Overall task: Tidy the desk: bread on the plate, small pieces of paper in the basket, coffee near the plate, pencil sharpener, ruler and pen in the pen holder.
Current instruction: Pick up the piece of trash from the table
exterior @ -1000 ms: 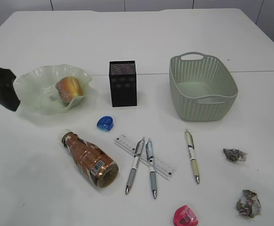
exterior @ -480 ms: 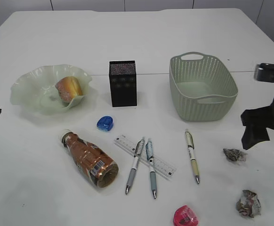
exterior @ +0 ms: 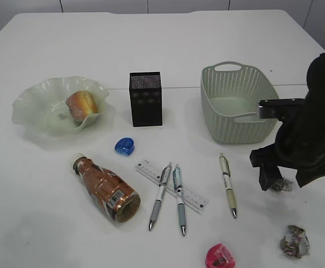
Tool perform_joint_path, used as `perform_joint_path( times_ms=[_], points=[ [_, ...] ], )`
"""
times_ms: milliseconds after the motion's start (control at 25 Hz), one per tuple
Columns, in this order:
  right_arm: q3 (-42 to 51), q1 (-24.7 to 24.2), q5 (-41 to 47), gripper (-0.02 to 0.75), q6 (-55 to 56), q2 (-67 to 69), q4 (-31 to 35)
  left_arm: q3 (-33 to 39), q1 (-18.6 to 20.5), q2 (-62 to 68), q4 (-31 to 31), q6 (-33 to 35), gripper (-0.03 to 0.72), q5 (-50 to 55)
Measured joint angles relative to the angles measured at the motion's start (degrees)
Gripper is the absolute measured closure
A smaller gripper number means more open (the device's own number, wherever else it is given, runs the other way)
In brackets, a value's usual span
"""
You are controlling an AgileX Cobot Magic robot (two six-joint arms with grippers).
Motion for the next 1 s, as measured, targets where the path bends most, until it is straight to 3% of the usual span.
perform_joint_path(
  times_ms=[760, 1000],
  points=[
    [-1.77, 0.0, -3.49, 0.176, 2.94, 6.37, -3.38, 0.0, 0.0, 0.0, 0.09, 0.0, 0.209, 0.0],
    [-1.77, 0.0, -4.47, 0.293, 3.06, 6.65, -3.38, 0.0, 0.0, 0.0, 0.09, 0.0, 0.209, 0.0]
  ],
)
